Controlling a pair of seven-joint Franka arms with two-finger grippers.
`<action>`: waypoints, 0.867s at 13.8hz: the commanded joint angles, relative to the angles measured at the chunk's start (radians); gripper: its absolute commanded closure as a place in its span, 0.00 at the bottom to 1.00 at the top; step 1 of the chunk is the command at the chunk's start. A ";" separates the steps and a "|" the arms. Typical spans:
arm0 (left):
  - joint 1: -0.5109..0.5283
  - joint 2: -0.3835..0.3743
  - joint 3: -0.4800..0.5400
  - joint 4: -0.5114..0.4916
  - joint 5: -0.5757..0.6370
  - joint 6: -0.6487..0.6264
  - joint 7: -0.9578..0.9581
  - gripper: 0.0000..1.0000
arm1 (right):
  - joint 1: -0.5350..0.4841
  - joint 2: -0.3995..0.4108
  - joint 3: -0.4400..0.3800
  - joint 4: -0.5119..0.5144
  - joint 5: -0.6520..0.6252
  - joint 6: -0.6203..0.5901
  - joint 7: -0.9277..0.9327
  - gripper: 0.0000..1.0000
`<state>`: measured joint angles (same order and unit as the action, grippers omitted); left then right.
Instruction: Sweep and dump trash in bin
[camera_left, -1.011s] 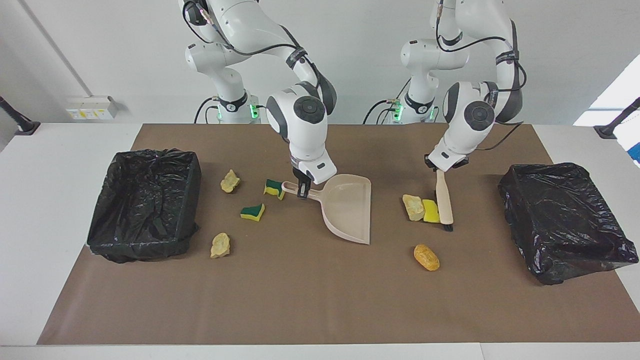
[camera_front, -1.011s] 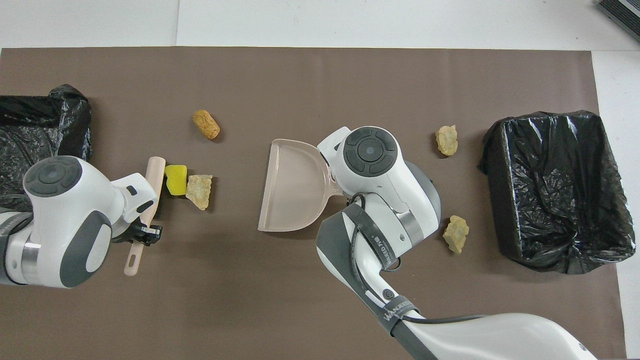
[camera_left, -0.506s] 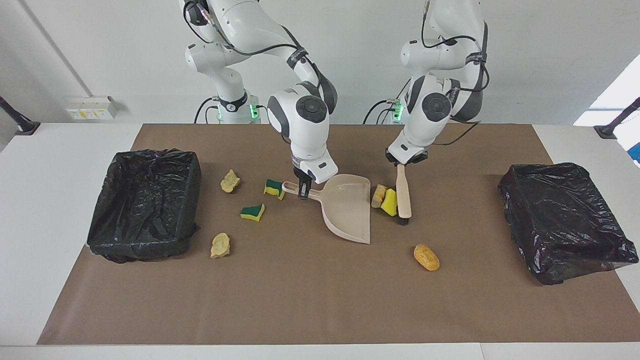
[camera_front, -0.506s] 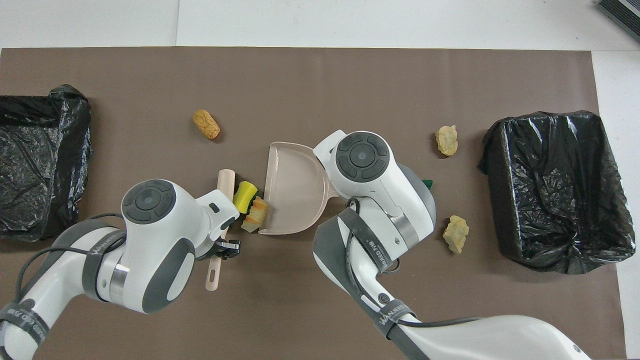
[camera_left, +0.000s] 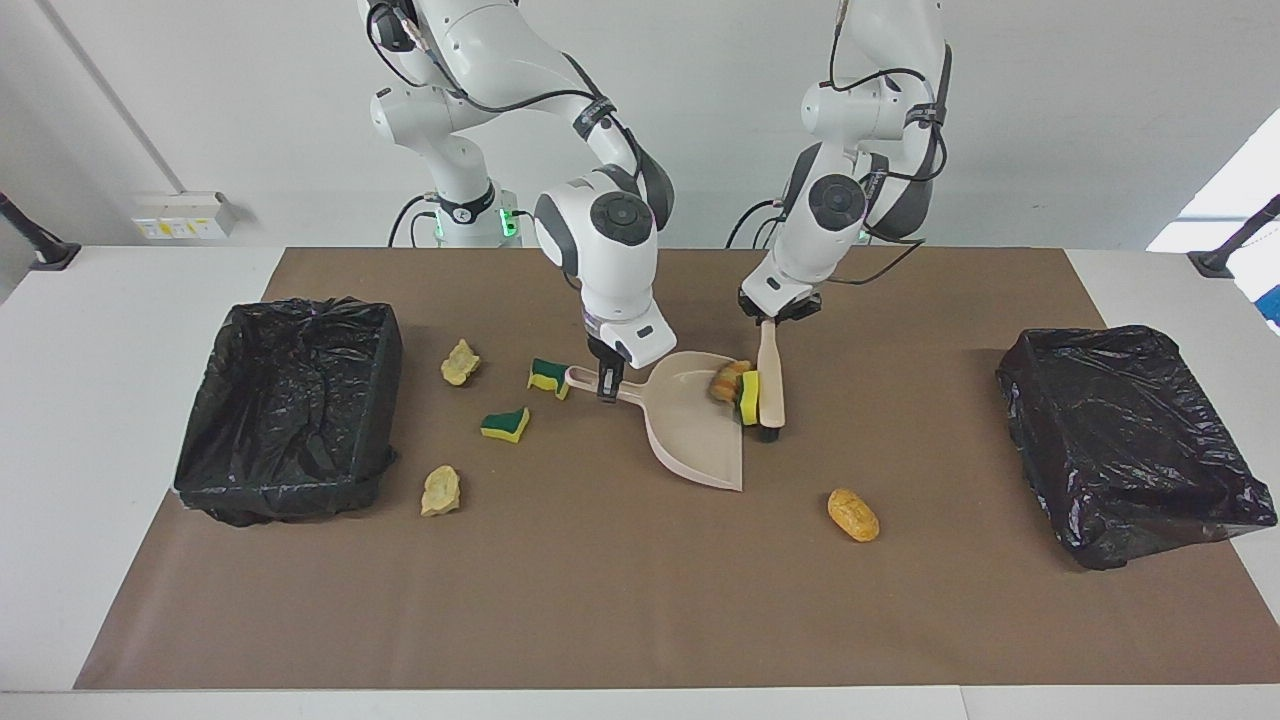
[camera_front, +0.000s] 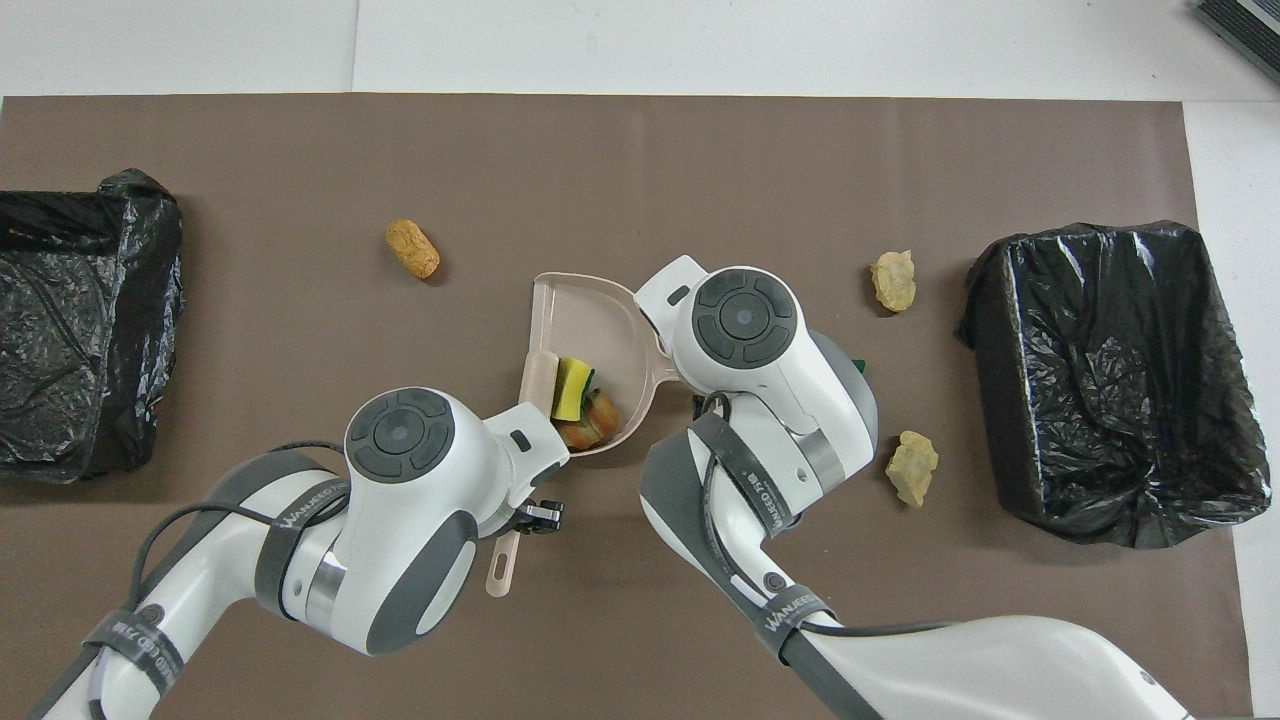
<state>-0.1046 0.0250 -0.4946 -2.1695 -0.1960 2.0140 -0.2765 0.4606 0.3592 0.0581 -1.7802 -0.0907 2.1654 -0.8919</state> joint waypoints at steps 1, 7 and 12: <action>0.011 0.075 0.017 0.125 -0.003 -0.070 -0.009 1.00 | -0.016 -0.010 0.009 -0.019 0.008 0.028 -0.027 1.00; 0.014 0.124 0.146 0.246 0.162 -0.077 0.014 1.00 | -0.016 -0.009 0.008 -0.018 0.008 0.034 -0.033 1.00; 0.029 0.254 0.347 0.452 0.226 -0.086 0.386 1.00 | -0.014 -0.009 0.008 -0.018 0.008 0.034 -0.032 1.00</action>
<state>-0.0841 0.1932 -0.2033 -1.8459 -0.0066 1.9636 -0.0567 0.4600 0.3592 0.0582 -1.7814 -0.0907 2.1696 -0.8934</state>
